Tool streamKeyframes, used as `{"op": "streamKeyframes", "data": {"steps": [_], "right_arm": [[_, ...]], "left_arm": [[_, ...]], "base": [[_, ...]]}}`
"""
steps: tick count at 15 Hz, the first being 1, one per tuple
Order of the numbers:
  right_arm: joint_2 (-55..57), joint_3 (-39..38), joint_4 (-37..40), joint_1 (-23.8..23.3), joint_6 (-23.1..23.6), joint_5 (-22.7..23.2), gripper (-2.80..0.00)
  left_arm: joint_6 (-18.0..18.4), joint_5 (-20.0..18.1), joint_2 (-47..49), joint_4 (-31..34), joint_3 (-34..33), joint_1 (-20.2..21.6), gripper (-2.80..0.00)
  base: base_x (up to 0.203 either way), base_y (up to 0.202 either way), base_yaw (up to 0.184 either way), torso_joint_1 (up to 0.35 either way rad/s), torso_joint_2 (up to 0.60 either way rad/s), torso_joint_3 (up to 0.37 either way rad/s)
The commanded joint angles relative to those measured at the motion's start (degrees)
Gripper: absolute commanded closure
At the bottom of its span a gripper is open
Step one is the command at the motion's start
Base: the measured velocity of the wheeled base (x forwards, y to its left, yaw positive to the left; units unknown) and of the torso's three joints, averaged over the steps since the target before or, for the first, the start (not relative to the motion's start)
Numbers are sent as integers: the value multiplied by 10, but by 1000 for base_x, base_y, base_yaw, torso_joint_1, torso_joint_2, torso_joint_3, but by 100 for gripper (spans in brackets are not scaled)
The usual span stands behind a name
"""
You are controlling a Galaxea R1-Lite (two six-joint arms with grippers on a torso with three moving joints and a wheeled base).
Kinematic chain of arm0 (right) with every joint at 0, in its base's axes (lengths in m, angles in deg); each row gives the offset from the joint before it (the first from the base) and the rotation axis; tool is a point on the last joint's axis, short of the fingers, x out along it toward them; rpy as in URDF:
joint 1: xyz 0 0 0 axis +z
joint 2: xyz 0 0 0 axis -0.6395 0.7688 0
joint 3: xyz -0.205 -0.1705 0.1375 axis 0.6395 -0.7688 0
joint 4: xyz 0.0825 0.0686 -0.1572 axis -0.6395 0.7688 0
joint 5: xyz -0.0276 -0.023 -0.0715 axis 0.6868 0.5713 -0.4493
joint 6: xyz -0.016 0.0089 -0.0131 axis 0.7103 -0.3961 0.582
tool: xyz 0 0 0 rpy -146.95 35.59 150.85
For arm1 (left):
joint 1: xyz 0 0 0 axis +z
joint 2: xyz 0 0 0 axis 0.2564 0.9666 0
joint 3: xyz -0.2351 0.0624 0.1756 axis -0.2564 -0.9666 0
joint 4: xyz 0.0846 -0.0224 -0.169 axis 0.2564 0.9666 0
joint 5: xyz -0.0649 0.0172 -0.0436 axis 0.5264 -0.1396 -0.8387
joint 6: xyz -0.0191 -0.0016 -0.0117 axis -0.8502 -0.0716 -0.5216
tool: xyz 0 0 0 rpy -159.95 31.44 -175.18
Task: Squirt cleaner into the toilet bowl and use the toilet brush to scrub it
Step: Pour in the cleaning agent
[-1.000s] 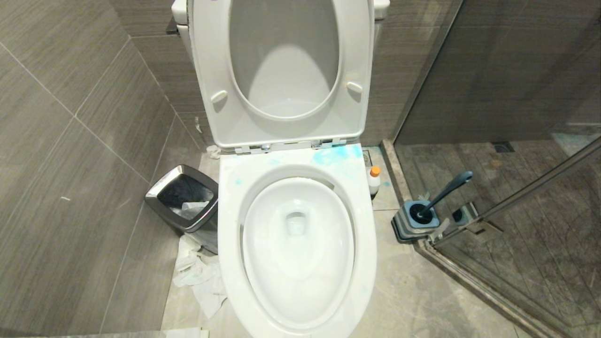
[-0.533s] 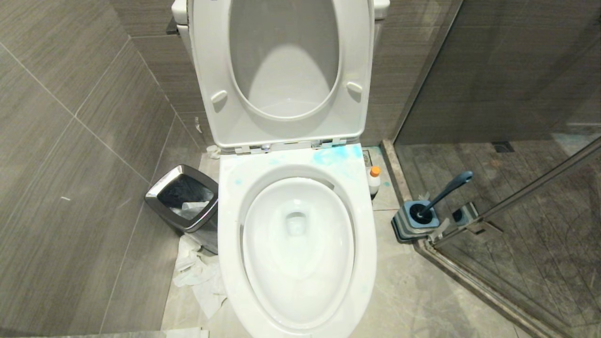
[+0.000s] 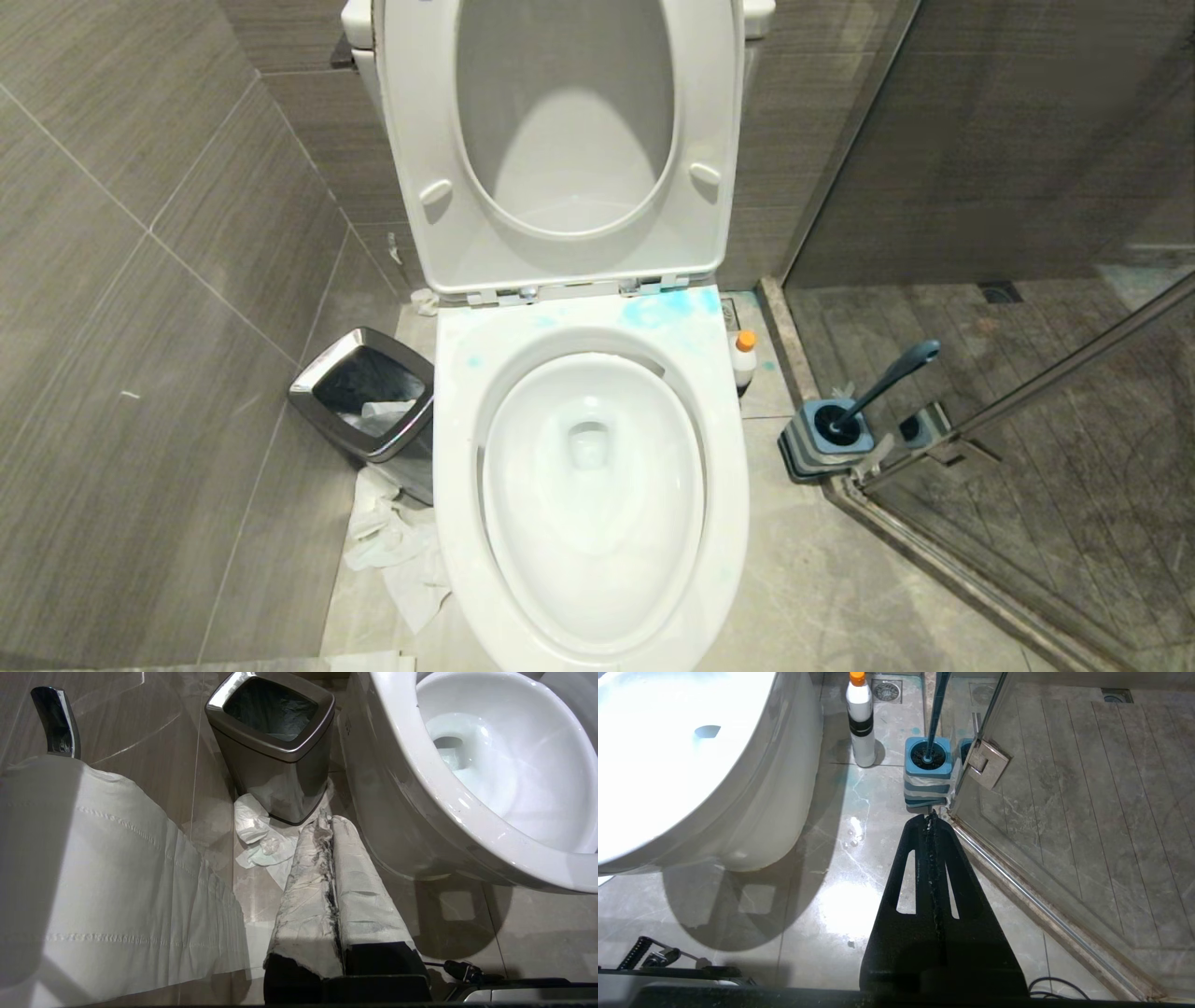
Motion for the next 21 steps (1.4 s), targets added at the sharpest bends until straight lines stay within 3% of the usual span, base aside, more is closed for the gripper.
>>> {"op": "streamKeyframes", "data": {"steps": [1,21], "right_arm": [[0,0,0,0,0,0,0],[0,0,0,0,0,0,0]], "left_arm": [[0,0,1,0,0,0,0],[0,0,1,0,0,0,0]], "base": [[0,0,0,0,0,0],[0,0,0,0,0,0]]}}
